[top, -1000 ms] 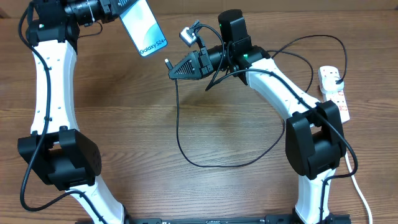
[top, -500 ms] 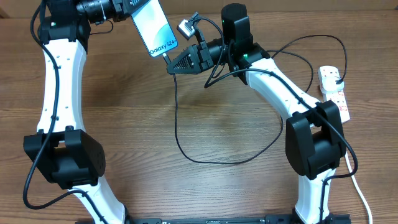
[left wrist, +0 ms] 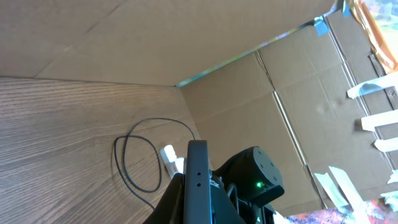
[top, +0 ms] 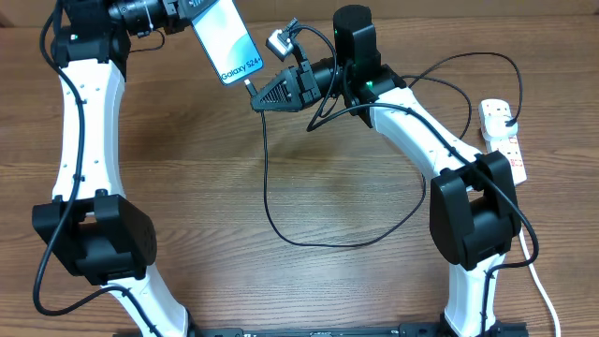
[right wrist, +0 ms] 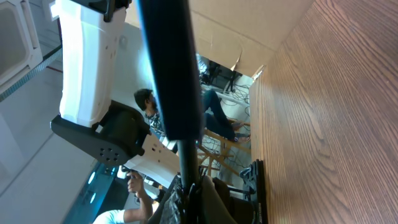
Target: Plug charger to phone and switch on socket
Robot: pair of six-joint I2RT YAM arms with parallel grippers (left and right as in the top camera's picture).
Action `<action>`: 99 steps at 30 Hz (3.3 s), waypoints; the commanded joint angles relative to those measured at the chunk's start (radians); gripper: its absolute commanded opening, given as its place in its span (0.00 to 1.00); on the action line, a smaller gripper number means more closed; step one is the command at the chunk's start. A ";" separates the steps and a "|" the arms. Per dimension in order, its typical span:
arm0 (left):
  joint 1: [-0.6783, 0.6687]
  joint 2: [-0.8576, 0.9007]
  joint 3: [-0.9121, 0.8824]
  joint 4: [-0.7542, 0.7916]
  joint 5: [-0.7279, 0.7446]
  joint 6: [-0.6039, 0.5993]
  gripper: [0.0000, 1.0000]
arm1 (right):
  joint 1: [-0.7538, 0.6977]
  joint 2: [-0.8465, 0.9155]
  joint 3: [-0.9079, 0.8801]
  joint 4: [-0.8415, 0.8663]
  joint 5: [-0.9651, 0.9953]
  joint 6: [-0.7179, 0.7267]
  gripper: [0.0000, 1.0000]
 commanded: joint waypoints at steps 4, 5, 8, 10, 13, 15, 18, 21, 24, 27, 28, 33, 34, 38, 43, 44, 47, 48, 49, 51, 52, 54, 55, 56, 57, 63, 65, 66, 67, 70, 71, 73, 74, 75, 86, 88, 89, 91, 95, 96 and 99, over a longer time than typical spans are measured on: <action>0.006 -0.019 0.017 0.008 0.024 -0.025 0.04 | 0.006 0.002 0.020 0.008 -0.007 -0.001 0.04; 0.006 -0.019 0.017 0.008 0.024 -0.025 0.04 | 0.006 0.002 0.020 0.008 -0.007 -0.001 0.04; 0.005 -0.019 0.017 0.008 0.022 -0.019 0.04 | 0.006 0.002 0.020 0.014 -0.008 -0.001 0.04; 0.005 -0.019 0.017 0.008 0.020 0.010 0.04 | 0.006 0.002 0.020 0.040 -0.007 -0.001 0.04; 0.005 -0.019 0.017 0.007 0.019 0.012 0.04 | 0.006 0.002 0.020 0.060 -0.007 0.000 0.04; 0.005 -0.019 0.017 0.007 0.020 0.012 0.04 | 0.006 0.002 0.020 0.059 -0.007 0.003 0.04; 0.005 -0.019 0.017 0.007 0.020 0.000 0.04 | 0.006 0.002 0.020 0.059 -0.007 0.003 0.04; 0.005 -0.019 0.017 0.004 0.020 -0.007 0.04 | 0.006 0.002 0.020 0.059 -0.007 0.003 0.04; 0.005 -0.019 0.017 -0.012 0.023 -0.006 0.04 | 0.006 0.002 0.020 0.059 -0.006 0.003 0.04; 0.005 -0.019 0.017 -0.022 0.024 -0.006 0.05 | 0.004 0.002 0.020 0.058 -0.003 0.003 0.04; 0.005 -0.019 0.017 -0.022 0.024 -0.006 0.04 | 0.004 0.002 0.020 0.058 -0.002 0.003 0.04; 0.005 -0.019 0.017 -0.023 0.043 -0.006 0.04 | 0.003 0.002 0.020 0.058 0.001 0.003 0.04; 0.005 -0.019 0.017 -0.023 0.043 -0.006 0.04 | 0.003 0.002 0.020 0.058 0.002 0.003 0.04; 0.005 -0.019 0.017 -0.026 0.045 -0.007 0.04 | 0.003 0.002 0.020 0.058 0.008 0.003 0.04; 0.003 -0.019 0.017 -0.026 0.069 -0.012 0.04 | 0.003 0.002 0.020 0.058 0.009 0.003 0.04; 0.003 -0.019 0.017 -0.026 0.069 -0.012 0.04 | 0.003 0.002 0.020 0.058 0.011 0.003 0.04; -0.002 -0.019 0.017 -0.026 0.069 -0.015 0.04 | 0.003 0.002 0.020 0.058 0.012 0.003 0.04; -0.006 -0.019 0.017 -0.026 0.069 -0.014 0.04 | 0.003 0.002 0.020 0.058 0.012 0.003 0.04; -0.009 -0.019 0.017 -0.026 0.069 -0.014 0.04 | 0.003 0.002 0.020 0.057 0.012 0.003 0.04; -0.017 -0.019 0.017 -0.026 0.069 -0.014 0.04 | 0.003 0.002 0.020 0.057 0.012 0.003 0.04; -0.022 -0.019 0.017 -0.026 0.068 -0.014 0.04 | 0.003 0.002 0.020 0.057 0.012 0.003 0.04; -0.029 -0.019 0.017 -0.026 0.068 -0.014 0.04 | 0.003 0.002 0.020 0.057 0.012 0.003 0.04; -0.031 -0.019 0.017 -0.026 0.068 -0.014 0.04 | 0.003 0.002 0.020 0.056 0.011 0.003 0.04; -0.031 -0.019 0.017 -0.026 0.069 -0.015 0.04 | 0.003 0.002 0.020 0.055 0.011 0.003 0.04; -0.031 -0.019 0.017 -0.026 0.071 -0.015 0.04 | 0.003 0.002 0.019 0.053 0.011 0.003 0.04; -0.031 -0.019 0.017 -0.026 0.101 -0.014 0.04 | 0.003 0.002 0.019 0.052 0.011 0.003 0.04; -0.031 -0.019 0.017 -0.026 0.106 -0.014 0.04 | 0.003 0.002 0.019 0.052 0.012 0.003 0.04; -0.031 -0.019 0.017 -0.026 0.107 -0.014 0.04 | 0.003 0.002 0.019 0.052 0.012 0.003 0.04; -0.031 -0.019 0.017 -0.026 0.107 -0.014 0.04 | 0.002 0.002 0.019 0.052 0.012 0.003 0.04; -0.034 -0.019 0.017 -0.026 0.107 -0.013 0.04 | -0.002 0.002 0.019 0.052 0.016 0.005 0.04; -0.035 -0.019 0.017 -0.026 0.107 -0.013 0.04 | -0.003 0.002 0.019 0.052 0.021 0.011 0.04; -0.035 -0.019 0.017 -0.026 0.106 -0.013 0.04 | -0.005 0.002 0.019 0.053 0.039 0.034 0.04; -0.035 -0.019 0.017 -0.026 0.106 -0.013 0.04 | -0.005 0.002 0.019 0.053 0.045 0.039 0.04; -0.035 -0.019 0.017 -0.026 0.106 -0.014 0.04 | -0.005 0.002 0.019 0.053 0.048 0.041 0.04; -0.035 -0.019 0.017 -0.026 0.102 -0.014 0.04 | -0.005 0.002 0.019 0.153 0.088 0.196 0.04; -0.035 -0.019 0.017 -0.026 0.102 -0.014 0.04 | -0.005 0.002 0.019 0.153 0.109 0.210 0.04; -0.035 -0.019 0.017 -0.026 0.102 -0.014 0.04 | -0.005 0.002 0.019 0.153 0.115 0.215 0.04; -0.035 -0.019 0.017 -0.026 0.103 -0.015 0.04 | -0.004 0.002 0.019 0.154 0.126 0.217 0.04; -0.035 -0.019 0.017 -0.026 0.102 -0.045 0.04 | -0.003 0.002 0.019 0.156 0.145 0.217 0.04; -0.035 -0.019 0.017 -0.025 0.102 -0.050 0.04 | -0.003 0.002 0.019 0.156 0.150 0.217 0.04; -0.035 -0.019 0.017 -0.026 0.103 -0.063 0.04 | -0.003 0.002 0.019 0.156 0.160 0.218 0.04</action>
